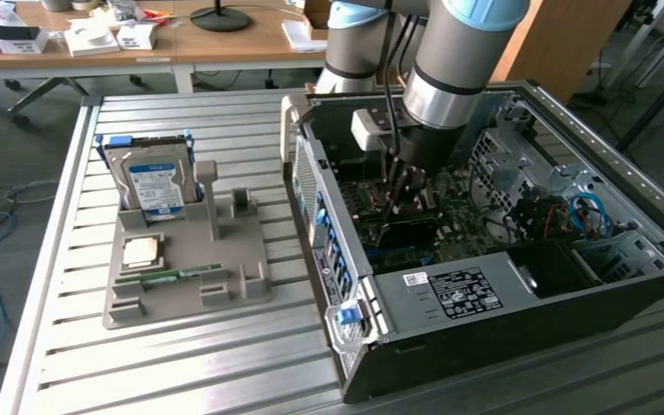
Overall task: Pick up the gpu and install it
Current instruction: 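Press down on the gpu until it lock into place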
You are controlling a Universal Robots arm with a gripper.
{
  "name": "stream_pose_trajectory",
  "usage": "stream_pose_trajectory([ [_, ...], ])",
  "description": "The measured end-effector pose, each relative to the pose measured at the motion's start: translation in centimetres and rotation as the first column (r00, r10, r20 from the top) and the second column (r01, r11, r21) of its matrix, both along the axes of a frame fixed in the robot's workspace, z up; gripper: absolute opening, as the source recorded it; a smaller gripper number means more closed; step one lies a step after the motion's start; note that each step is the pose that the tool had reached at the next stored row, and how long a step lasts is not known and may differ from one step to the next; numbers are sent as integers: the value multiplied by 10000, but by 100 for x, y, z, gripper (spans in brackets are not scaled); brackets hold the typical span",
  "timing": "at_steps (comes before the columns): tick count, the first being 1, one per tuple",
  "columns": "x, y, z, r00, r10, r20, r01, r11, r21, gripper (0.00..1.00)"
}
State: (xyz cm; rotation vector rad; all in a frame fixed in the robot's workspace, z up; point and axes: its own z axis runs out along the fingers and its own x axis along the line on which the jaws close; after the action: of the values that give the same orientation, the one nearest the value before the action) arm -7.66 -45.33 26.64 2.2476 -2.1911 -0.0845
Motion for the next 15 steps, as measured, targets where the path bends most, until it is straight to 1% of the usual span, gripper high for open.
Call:
stream_pose_trajectory([
  [7,0,1,-9,10000,1,6,-1,10000,6,11],
  [15,-1,0,-19,10000,1,5,-1,10000,0,11],
])
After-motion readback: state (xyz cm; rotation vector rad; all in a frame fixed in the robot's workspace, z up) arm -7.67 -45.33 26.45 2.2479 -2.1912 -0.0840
